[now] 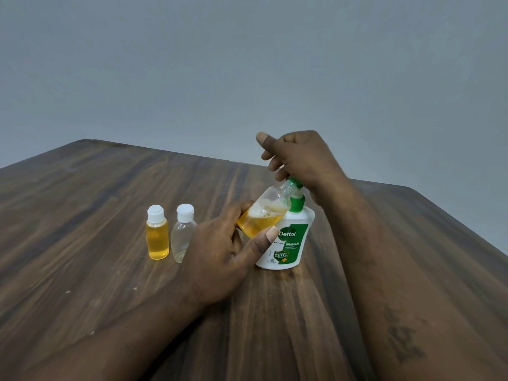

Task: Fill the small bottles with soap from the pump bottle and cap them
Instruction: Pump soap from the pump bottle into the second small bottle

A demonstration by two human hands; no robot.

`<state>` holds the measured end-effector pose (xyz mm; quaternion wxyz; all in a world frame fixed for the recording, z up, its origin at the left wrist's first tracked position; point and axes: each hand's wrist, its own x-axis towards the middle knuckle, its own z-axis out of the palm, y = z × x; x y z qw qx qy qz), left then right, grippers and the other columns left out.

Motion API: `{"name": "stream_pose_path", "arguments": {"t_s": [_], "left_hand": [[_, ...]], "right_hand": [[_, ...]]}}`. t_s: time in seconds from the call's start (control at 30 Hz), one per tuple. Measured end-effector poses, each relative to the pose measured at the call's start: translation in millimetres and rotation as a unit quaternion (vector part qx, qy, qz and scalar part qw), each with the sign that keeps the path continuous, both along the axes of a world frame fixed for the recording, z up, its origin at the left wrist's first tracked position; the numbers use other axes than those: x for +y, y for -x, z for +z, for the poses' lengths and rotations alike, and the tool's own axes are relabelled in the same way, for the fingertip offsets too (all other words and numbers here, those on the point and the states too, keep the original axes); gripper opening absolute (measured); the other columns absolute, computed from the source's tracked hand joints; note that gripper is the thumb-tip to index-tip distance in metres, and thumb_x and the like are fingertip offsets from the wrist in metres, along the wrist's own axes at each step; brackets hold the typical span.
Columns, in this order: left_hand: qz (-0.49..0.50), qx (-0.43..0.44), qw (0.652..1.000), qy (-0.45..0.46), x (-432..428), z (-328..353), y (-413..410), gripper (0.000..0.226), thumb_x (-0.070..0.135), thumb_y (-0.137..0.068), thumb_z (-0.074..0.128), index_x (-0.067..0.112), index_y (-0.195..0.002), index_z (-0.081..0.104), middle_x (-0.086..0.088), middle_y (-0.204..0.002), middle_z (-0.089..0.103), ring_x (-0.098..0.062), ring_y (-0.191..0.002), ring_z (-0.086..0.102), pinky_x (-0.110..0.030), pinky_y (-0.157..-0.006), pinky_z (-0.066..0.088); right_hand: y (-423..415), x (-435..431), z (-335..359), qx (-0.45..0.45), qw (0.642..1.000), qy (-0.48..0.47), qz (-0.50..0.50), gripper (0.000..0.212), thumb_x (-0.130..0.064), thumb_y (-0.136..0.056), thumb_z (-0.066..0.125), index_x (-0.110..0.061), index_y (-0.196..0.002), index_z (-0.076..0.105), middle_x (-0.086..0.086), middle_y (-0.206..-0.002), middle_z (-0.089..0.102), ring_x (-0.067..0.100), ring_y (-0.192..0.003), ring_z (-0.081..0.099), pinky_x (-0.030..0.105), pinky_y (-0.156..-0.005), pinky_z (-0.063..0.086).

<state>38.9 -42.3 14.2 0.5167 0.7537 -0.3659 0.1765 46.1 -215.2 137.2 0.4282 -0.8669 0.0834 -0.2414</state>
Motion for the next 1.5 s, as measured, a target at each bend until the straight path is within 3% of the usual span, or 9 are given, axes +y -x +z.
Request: {"name": "stream_pose_path", "arguments": {"t_s": [0.13,0.23,0.37,0.57,0.77,1.0,1.2,1.3,1.5], "left_hand": [[-0.074,0.096,0.992,0.037,1.9,5.8,3.2,0.039,0.063,-0.096,0.056,0.028,-0.114,0.062,0.009,-0.080,0.072,-0.010,-0.059,0.065,-0.024,-0.052,0.050],[-0.206,0.264,0.935,0.116,1.0,11.4,3.9,0.038,0.047,-0.097,0.053,0.012,-0.108,0.064,-0.008,-0.092,0.075,-0.022,-0.051,0.055,-0.028,-0.048,0.046],[-0.272,0.337,0.886,0.167,-0.4,9.2,0.8,0.048,0.046,-0.103,0.052,0.002,-0.118,0.063,-0.018,-0.096,0.072,-0.023,-0.050,0.050,-0.029,-0.048,0.042],[-0.258,0.369,0.861,0.237,0.5,14.5,-5.4,0.048,0.047,-0.098,0.051,0.004,-0.112,0.066,-0.016,-0.095,0.070,-0.020,-0.049,0.049,-0.027,-0.043,0.042],[-0.270,0.411,0.836,0.244,2.3,15.0,-6.3,0.050,0.054,-0.099,0.048,0.010,-0.108,0.068,-0.012,-0.092,0.068,-0.016,-0.052,0.049,-0.026,-0.048,0.042],[-0.266,0.421,0.837,0.226,1.9,16.2,-6.0,0.055,0.058,-0.101,0.041,0.009,-0.102,0.065,-0.008,-0.092,0.068,-0.013,-0.052,0.049,-0.025,-0.049,0.042],[-0.264,0.417,0.842,0.218,2.1,14.6,-6.6,0.056,0.064,-0.099,0.039,0.011,-0.101,0.059,-0.005,-0.084,0.057,-0.012,-0.053,0.042,-0.027,-0.050,0.035],[-0.259,0.414,0.844,0.222,2.5,14.5,-7.6,0.056,0.067,-0.097,0.040,0.016,-0.092,0.062,-0.004,-0.078,0.052,-0.012,-0.052,0.038,-0.027,-0.049,0.032],[-0.256,0.418,0.843,0.221,2.5,17.2,-7.6,0.057,0.066,-0.097,0.040,0.013,-0.093,0.059,-0.002,-0.075,0.053,-0.011,-0.052,0.037,-0.025,-0.048,0.033]], "right_hand": [[1.3,3.0,2.5,0.004,1.000,0.005,-0.019,0.048,-0.061,-0.092,0.068,-0.018,-0.074,0.079,-0.007,-0.062,0.065,0.004,-0.052,0.055,0.025,-0.061,0.043],[1.7,2.4,3.4,0.052,0.999,0.008,-0.010,0.055,-0.064,-0.095,0.061,-0.016,-0.075,0.079,-0.004,-0.059,0.056,0.008,-0.048,0.045,0.028,-0.057,0.036],[2.1,-0.9,7.0,0.101,0.990,-0.085,0.045,0.073,-0.067,-0.102,0.044,-0.006,-0.083,0.079,0.001,-0.058,0.049,0.012,-0.048,0.037,0.028,-0.051,0.031],[0.9,-1.7,10.3,0.142,0.981,-0.110,0.071,0.080,-0.069,-0.103,0.037,-0.004,-0.084,0.080,0.001,-0.057,0.048,0.013,-0.047,0.036,0.026,-0.048,0.030],[-0.4,-5.5,7.5,0.104,0.987,-0.108,0.064,0.084,-0.075,-0.100,0.035,-0.006,-0.082,0.079,0.002,-0.057,0.053,0.013,-0.048,0.041,0.027,-0.049,0.035],[0.6,-3.6,4.4,0.084,0.995,-0.042,0.036,0.087,-0.078,-0.098,0.031,-0.006,-0.094,0.078,0.006,-0.078,0.066,0.015,-0.064,0.055,0.032,-0.065,0.046],[0.7,-5.3,-1.9,0.159,0.986,-0.008,0.042,0.088,-0.084,-0.093,0.032,-0.009,-0.104,0.076,0.005,-0.086,0.073,0.015,-0.063,0.067,0.034,-0.071,0.056],[0.1,-4.2,-7.5,0.191,0.980,0.009,0.046,0.085,-0.084,-0.092,0.035,-0.010,-0.106,0.076,0.007,-0.097,0.079,0.020,-0.080,0.073,0.042,-0.087,0.059],[1.3,-3.8,-0.6,0.157,0.986,0.045,0.033,0.085,-0.087,-0.091,0.032,-0.015,-0.098,0.078,0.006,-0.090,0.077,0.017,-0.069,0.074,0.039,-0.080,0.059]]}}
